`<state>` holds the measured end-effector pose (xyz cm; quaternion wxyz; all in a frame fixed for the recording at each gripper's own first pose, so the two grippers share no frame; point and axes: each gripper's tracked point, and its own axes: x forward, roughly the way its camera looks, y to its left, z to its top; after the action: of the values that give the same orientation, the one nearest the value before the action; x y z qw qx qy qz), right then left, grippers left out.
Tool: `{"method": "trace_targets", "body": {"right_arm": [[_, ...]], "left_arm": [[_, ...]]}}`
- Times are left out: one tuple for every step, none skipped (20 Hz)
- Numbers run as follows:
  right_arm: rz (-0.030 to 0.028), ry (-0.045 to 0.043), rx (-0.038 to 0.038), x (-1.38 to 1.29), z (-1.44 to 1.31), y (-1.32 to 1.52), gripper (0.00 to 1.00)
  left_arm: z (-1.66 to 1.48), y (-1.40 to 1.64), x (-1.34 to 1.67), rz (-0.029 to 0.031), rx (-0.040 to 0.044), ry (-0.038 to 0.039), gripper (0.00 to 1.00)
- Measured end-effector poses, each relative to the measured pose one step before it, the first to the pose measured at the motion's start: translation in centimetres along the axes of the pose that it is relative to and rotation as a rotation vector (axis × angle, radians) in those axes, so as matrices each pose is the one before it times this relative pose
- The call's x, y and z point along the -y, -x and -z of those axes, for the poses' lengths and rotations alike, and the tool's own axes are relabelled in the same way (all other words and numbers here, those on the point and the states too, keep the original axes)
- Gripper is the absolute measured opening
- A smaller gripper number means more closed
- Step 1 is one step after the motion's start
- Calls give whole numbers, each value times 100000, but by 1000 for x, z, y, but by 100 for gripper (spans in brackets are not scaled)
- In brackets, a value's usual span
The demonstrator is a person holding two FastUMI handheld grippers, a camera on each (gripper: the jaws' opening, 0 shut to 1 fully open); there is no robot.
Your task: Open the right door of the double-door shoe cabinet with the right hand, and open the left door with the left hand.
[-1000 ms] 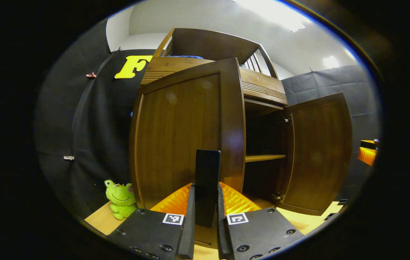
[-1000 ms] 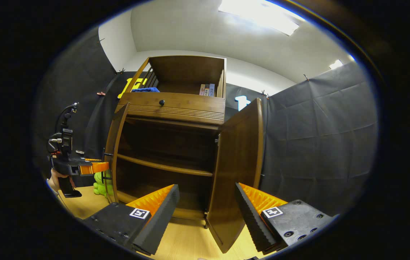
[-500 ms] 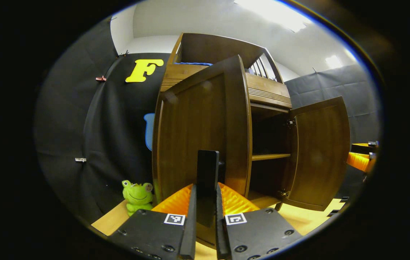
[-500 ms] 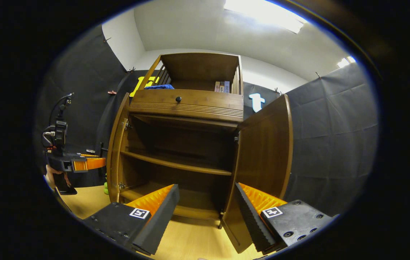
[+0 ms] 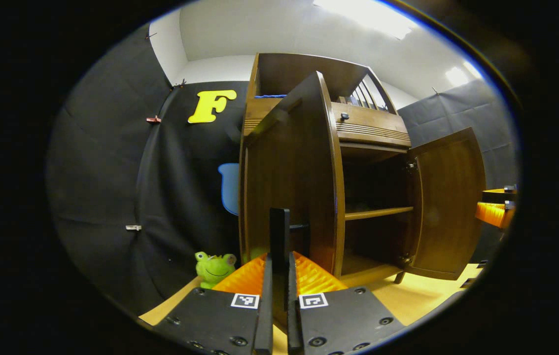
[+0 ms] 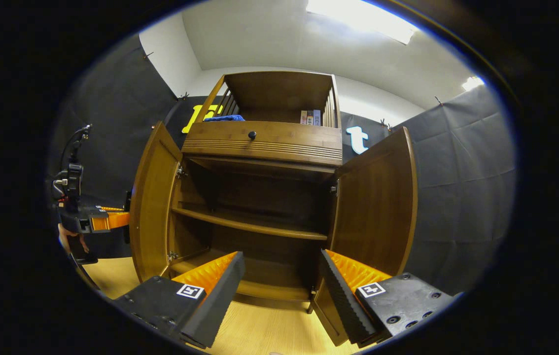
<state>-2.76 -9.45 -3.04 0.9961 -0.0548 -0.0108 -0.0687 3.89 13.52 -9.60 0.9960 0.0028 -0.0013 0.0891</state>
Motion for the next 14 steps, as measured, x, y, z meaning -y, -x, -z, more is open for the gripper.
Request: {"method": "trace_targets", "body": {"right_arm": [[-927,-386,-164,-405,-11,-103,96],[-851,-474,-74,-389,51,-3,96],[-493,-205,27,-280,-30,-30,96],[-202,80,159,-128,-21,-1,95],[-37,143,103,-80,-43,-63,95],[-113,-1,45,-159,14,21,97],[-231,-248,-89,-85,-29,-54,97],[-257,-419,-40,-110,-4,14,96],[-338,-301,-32,-198,-137,-24,95],[-221,-192,200,-158,-141,54,96],[-166,-48,288,-140,-145,98,97],[-147,154,342,-81,-160,52,96],[-94,385,250,-129,-114,-2,95],[45,653,54,-123,-51,105,96]], "left_arm": [[43,143,-293,-368,-467,536,14],[-69,169,-346,-309,-292,661,14],[-21,160,-455,-720,-312,266,12],[-57,172,-504,-1142,-76,-346,12],[48,103,-643,-1513,-110,-662,11],[-76,164,-719,-1819,-49,-838,11],[83,94,-654,-1989,-180,-565,10],[15,101,-636,-2086,-341,-2,8],[19,207,-676,-1789,-119,618,8],[-77,95,-498,-1153,-101,821,6],[-69,341,-397,-874,20,651,5],[-159,357,-445,-994,269,209,5],[-86,467,-611,-1462,596,-419,5],[-179,384,-627,-1667,604,-1028,4]]}}
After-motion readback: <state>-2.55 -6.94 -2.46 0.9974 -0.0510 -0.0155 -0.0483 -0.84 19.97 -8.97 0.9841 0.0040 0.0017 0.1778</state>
